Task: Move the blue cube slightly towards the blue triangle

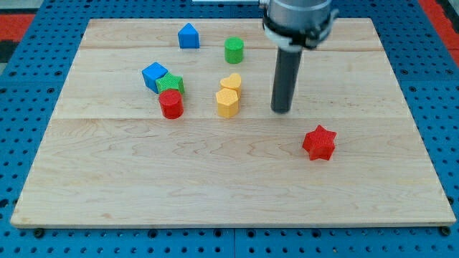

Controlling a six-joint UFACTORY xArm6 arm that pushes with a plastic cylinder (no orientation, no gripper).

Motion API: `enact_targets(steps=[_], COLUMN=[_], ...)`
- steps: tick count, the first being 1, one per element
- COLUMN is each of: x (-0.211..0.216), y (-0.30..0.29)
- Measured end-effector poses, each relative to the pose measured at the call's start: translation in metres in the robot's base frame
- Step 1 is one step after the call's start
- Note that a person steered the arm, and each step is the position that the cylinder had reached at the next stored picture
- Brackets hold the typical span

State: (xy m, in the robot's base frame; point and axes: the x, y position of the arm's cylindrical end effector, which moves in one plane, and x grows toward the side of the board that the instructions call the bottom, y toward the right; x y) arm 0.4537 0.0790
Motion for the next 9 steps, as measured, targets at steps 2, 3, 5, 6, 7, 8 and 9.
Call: enact_targets(steps=[2, 3, 5, 6, 7, 8, 9], x=[0.071, 0.071, 0.063, 0.020, -0.038, -0.086, -0.112], y=[-0.086, -0.135, -0.173, -0.214, -0.234, -0.201, -0.192])
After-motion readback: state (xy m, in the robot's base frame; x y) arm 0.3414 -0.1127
